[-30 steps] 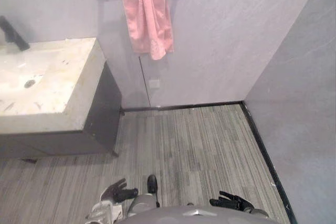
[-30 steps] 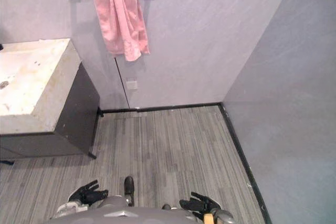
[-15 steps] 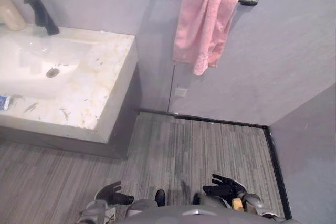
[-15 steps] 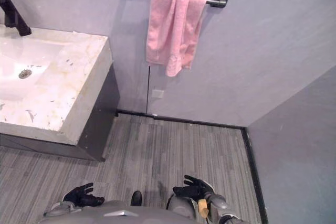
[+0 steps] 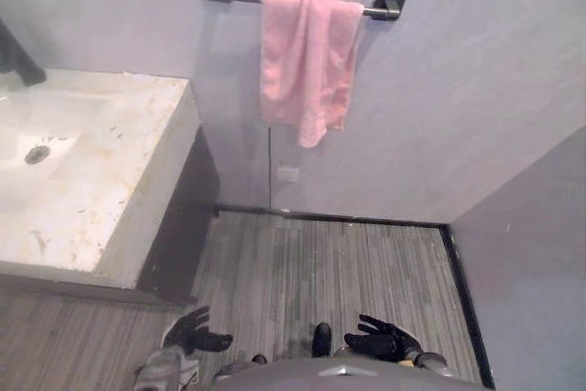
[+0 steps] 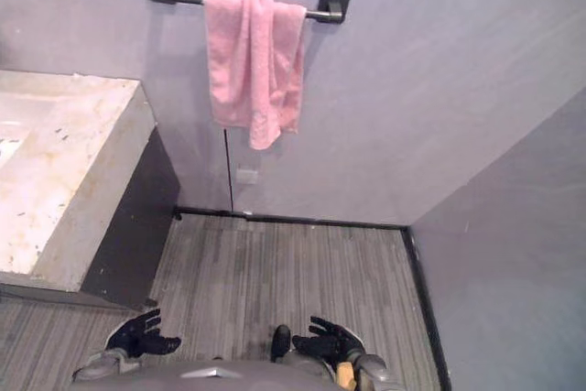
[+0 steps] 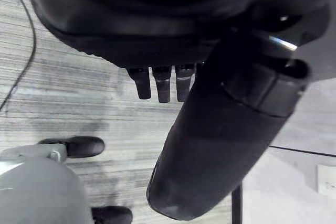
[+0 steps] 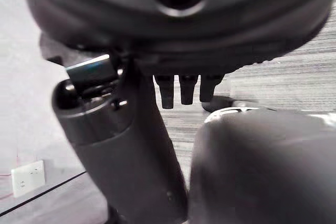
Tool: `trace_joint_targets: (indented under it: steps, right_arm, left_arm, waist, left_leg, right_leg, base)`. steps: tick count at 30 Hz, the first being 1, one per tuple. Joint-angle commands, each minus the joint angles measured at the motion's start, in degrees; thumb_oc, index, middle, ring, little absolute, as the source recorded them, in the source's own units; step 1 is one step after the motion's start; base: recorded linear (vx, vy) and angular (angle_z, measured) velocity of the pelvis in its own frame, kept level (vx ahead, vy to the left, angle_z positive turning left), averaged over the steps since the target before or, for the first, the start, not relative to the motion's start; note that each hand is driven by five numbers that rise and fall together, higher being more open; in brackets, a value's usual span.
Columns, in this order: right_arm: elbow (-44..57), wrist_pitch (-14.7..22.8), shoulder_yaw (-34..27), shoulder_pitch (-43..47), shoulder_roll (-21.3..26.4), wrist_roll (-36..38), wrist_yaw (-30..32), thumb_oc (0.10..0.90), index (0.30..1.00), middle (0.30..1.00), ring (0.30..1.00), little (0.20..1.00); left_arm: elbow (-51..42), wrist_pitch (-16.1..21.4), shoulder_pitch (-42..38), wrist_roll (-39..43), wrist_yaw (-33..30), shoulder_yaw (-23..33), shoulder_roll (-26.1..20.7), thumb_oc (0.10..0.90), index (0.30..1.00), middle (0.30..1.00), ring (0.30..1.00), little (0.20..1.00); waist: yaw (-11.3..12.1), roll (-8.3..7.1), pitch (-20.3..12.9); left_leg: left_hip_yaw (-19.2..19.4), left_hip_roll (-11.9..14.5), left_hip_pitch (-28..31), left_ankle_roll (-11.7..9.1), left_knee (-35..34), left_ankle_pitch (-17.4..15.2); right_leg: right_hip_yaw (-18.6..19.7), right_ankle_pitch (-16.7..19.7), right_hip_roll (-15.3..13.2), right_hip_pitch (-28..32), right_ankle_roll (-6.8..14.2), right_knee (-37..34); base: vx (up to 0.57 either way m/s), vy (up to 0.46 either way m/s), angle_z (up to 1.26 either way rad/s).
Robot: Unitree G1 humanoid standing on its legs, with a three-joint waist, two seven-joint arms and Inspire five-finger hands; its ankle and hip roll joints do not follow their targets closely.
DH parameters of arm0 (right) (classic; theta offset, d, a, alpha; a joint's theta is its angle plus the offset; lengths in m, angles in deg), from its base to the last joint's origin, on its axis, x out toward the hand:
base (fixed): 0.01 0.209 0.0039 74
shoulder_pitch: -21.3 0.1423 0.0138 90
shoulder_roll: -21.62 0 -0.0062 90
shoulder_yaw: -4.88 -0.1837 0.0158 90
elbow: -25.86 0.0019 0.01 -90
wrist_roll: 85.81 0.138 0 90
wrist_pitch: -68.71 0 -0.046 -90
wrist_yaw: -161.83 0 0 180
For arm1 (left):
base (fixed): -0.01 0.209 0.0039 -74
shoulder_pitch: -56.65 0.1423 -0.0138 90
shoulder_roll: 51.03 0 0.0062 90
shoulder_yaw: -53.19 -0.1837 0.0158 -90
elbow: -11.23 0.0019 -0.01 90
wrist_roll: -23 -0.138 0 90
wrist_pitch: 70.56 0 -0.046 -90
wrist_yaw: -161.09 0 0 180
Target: Organize the bathroom.
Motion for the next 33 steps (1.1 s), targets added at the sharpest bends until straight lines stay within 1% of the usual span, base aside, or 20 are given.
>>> trace_joint_targets:
  steps: [1,2,4,5,6,8,9,11,13,16,18,20,21,23,25,26,28,29,31,33]
  right_arm:
    - [8.1,5.3,1.7,0.8,4.1,0.5,3.5,0.800,0.900,0.900,0.900,0.900]
    - [14.6,4.6,1.7,0.1,5.5,0.5,5.5,0.800,0.900,0.900,0.900,0.900]
    - [17.6,4.5,1.5,-0.2,6.3,0.5,6.1,0.800,0.900,0.900,0.900,0.900]
    - [20.9,5.6,1.0,-0.5,7.4,-1.1,6.8,0.800,0.900,0.900,0.900,0.900]
    - [24.6,6.8,0.5,-0.3,8.7,-1.5,8.0,0.800,0.900,0.900,0.900,0.900]
    - [28.0,6.8,-0.3,-0.3,9.4,-0.9,9.0,0.800,0.900,0.900,0.900,0.900]
    - [32.4,7.6,-1.5,-1.2,9.8,-1.6,10.8,0.800,0.900,0.900,0.900,0.900]
    - [34.9,8.7,-2.2,-2.6,10.3,-1.4,11.4,0.800,0.900,0.900,0.900,0.900]
    - [37.4,9.0,-1.9,-3.4,10.6,-0.5,12.0,0.800,0.900,0.900,0.900,0.900]
    - [35.3,9.7,-0.8,-2.2,9.9,-0.4,11.8,0.800,0.900,0.900,0.900,0.900]
    - [36.4,9.5,-0.3,-2.4,9.0,-1.6,13.0,0.800,0.900,0.900,0.900,0.900]
    - [39.9,10.1,0.5,-3.2,8.4,-1.7,14.8,0.800,0.900,0.900,0.900,0.900]
    - [41.8,11.1,0.3,-3.3,8.1,-2.1,15.8,0.800,0.900,0.900,0.900,0.900]
    - [42.3,11.6,0.3,-3.1,8.0,-2.5,16.2,0.800,0.900,0.900,0.900,0.900]
    - [43.1,12.7,0.1,-2.6,7.8,-2.5,16.3,0.800,0.900,0.900,0.900,0.900]
    - [45.7,12.9,0.2,-2.5,8.6,-4.5,15.4,0.800,0.900,0.900,0.900,0.900]
    - [47.4,12.8,0.7,-2.3,9.3,-4.6,15.1,0.800,0.900,0.900,0.900,0.900]
    - [48.5,12.9,1.3,-1.6,9.9,-3.8,14.4,0.800,0.900,0.900,0.900,0.900]
    - [50.1,11.8,1.1,0.0,10.5,-3.4,12.5,0.800,0.900,0.900,0.900,0.900]
    - [50.4,11.0,0.7,0.2,10.6,-3.4,10.9,0.800,0.900,0.900,0.900,0.900]
  left_arm:
    - [-4.8,5.1,-2.3,2.5,0.0,1.4,-1.4,0.800,0.900,0.900,0.900,0.900]
    - [-8.7,4.6,-2.2,5.0,-0.2,2.4,-1.8,0.800,0.900,0.900,0.900,0.900]
    - [-10.9,4.2,-2.0,6.8,-0.1,3.2,-1.9,0.800,0.900,0.900,0.900,0.900]
    - [-14.0,3.7,-1.8,8.3,-0.9,4.4,-2.0,0.800,0.900,0.900,0.900,0.900]
    - [-18.8,3.3,-1.1,8.8,-1.2,5.6,-2.2,0.800,0.900,0.900,0.900,0.900]
    - [-23.3,3.1,-0.4,9.6,-2.0,6.0,-2.2,0.800,0.900,0.900,0.900,0.900]
    - [-29.6,2.8,0.2,9.4,-2.7,5.1,-3.4,0.800,0.900,0.900,0.900,0.900]
    - [-35.2,1.9,0.2,10.9,-2.9,4.3,-4.7,0.800,0.900,0.900,0.900,0.900]
    - [-41.3,1.2,-0.6,9.2,-3.8,4.4,-6.0,0.800,0.900,0.900,0.900,0.900]
    - [-46.1,3.0,-3.2,5.1,-4.9,3.8,-7.3,0.800,0.900,0.900,0.900,0.900]
    - [-49.8,2.2,-4.7,3.5,-6.9,3.8,-8.3,0.800,0.900,0.900,0.900,0.900]
    - [-53.8,2.5,-6.2,2.4,-8.7,4.0,-9.4,0.800,0.900,0.900,0.900,0.900]
    - [-55.1,3.4,-8.0,1.9,-9.2,3.8,-10.4,0.800,0.900,0.900,0.900,0.900]
    - [-56.3,3.9,-9.0,1.2,-10.2,3.9,-10.9,0.800,0.900,0.900,0.900,0.900]
    - [-58.3,4.1,-10.7,-0.9,-12.1,4.3,-11.8,0.800,0.900,0.900,0.900,0.900]
    - [-61.0,4.5,-11.4,-1.5,-13.8,5.7,-13.4,0.800,0.900,0.900,0.900,0.900]
    - [-62.2,4.7,-11.2,-1.9,-14.9,6.4,-14.2,0.800,0.900,0.900,0.900,0.900]
    - [-62.4,6.3,-10.9,-2.8,-16.1,7.1,-14.9,0.800,0.900,0.900,0.900,0.900]
    - [-61.5,9.4,-10.6,-2.6,-15.2,9.1,-16.9,0.800,0.900,0.900,0.900,0.900]
    - [-61.8,9.8,-11.1,-1.2,-13.0,10.4,-17.5,0.800,0.900,0.900,0.900,0.900]
  waist:
    - [-1.3,-1.05,-0.3]
    - [-1.5,-1.40,0.7]
    - [-1.5,-1.57,1.2]
    - [-1.1,-1.54,1.9]
    - [-0.4,-0.90,2.3]
    - [-0.1,-0.43,2.4]
    - [-0.4,0.49,2.1]
    - [-0.9,1.10,2.1]
    - [-0.5,0.81,1.5]
    - [0.4,0.92,0.0]
    - [0.4,1.22,-0.4]
    - [-0.5,1.54,-0.1]
    - [-1.3,2.09,0.7]
    - [-1.6,2.16,1.1]
    - [-2.0,2.05,1.1]
    - [-1.9,1.39,0.4]
    - [-1.7,0.88,0.0]
    - [-1.5,0.39,-0.2]
    - [-2.0,-0.46,-0.4]
    - [-2.5,-0.60,-0.8]
  left_leg:
    - [8.9,4.9,-6.6,0.2,10.5,2.4]
    - [8.6,5.8,-10.2,-0.4,18.8,4.9]
    - [7.2,5.6,-12.3,-0.3,23.0,5.6]
    - [5.0,4.3,-14.6,0.0,24.9,5.8]
    - [4.1,2.7,-14.8,-0.2,19.1,6.2]
    - [4.8,2.7,-13.1,-0.1,12.6,6.2]
    - [7.3,3.6,-11.5,-0.3,3.0,7.4]
    - [9.2,4.1,-11.3,-1.1,-0.9,10.0]
    - [7.1,3.6,-11.4,-0.7,-2.3,9.9]
    - [4.2,2.1,-9.8,0.4,-3.1,8.1]
    - [4.6,1.7,-9.2,1.3,-2.5,7.4]
    - [4.5,0.9,-8.3,2.6,-1.4,6.8]
    - [3.8,0.7,-7.1,3.4,-0.4,5.7]
    - [3.5,0.5,-6.5,3.7,-0.2,5.3]
    - [2.9,0.6,-5.1,3.3,-1.1,5.4]
    - [3.8,1.3,-4.1,2.4,-2.6,5.5]
    - [5.0,1.7,-3.8,2.0,-3.2,5.1]
    - [6.3,2.0,-3.4,1.7,-3.3,4.4]
    - [8.2,2.3,-1.1,2.0,-3.3,2.1]
    - [7.7,2.7,-0.6,2.3,-3.3,1.7]
  right_leg:
    - [2.5,-4.4,-2.1,1.8,2.7,2.7]
    - [3.0,-4.6,-1.8,2.1,1.5,3.0]
    - [3.7,-4.7,-1.6,2.3,0.9,3.0]
    - [5.0,-4.6,-1.3,3.1,0.5,2.8]
    - [6.6,-4.8,-0.7,4.1,0.9,2.6]
    - [6.6,-4.8,-0.6,4.9,1.3,2.1]
    - [5.0,-5.2,-0.4,5.6,1.7,1.6]
    - [3.9,-5.7,0.0,6.6,1.9,1.5]
    - [3.9,-6.7,-0.3,7.4,2.2,1.3]
    - [3.0,-7.3,-2.0,6.9,3.4,2.8]
    - [2.6,-9.0,-3.2,6.1,3.9,7.2]
    - [2.9,-5.8,-5.2,1.4,5.2,17.7]
    - [4.7,-4.3,-5.5,-2.5,5.4,25.4]
    - [5.5,-3.8,-5.4,-3.7,5.4,27.0]
    - [5.6,-3.9,-5.5,-3.3,5.4,21.8]
    - [4.8,-3.0,-5.9,-1.5,6.1,8.8]
    - [4.0,-1.0,-6.0,-0.7,6.9,3.5]
    - [3.0,1.4,-6.0,-1.1,7.6,0.0]
    - [3.5,5.2,-5.9,-4.6,8.5,-0.4]
    - [5.2,4.4,-4.9,-4.6,8.2,-0.3]
  base:
    - [0.00,-0.137,0.02]
    - [0.00,-0.099,0.02]
    - [0.02,-0.046,-0.13]
    - [0.15,0.088,-0.38]
    - [0.19,0.121,-0.33]
    - [0.23,0.162,-0.27]
    - [0.23,0.158,-0.22]
    - [0.23,0.160,0.07]
    - [0.23,0.154,0.57]
    - [0.21,0.189,0.09]
    - [0.15,0.151,-0.05]
    - [0.15,0.186,-0.13]
    - [0.10,0.131,-0.29]
    - [0.10,0.044,-0.06]
    - [0.20,-0.081,0.05]
    - [0.22,-0.166,-0.05]
    - [0.16,-0.172,-0.23]
    - [0.16,-0.192,-0.39]
    - [0.24,-0.236,-0.47]
    - [0.22,-0.207,-0.26]
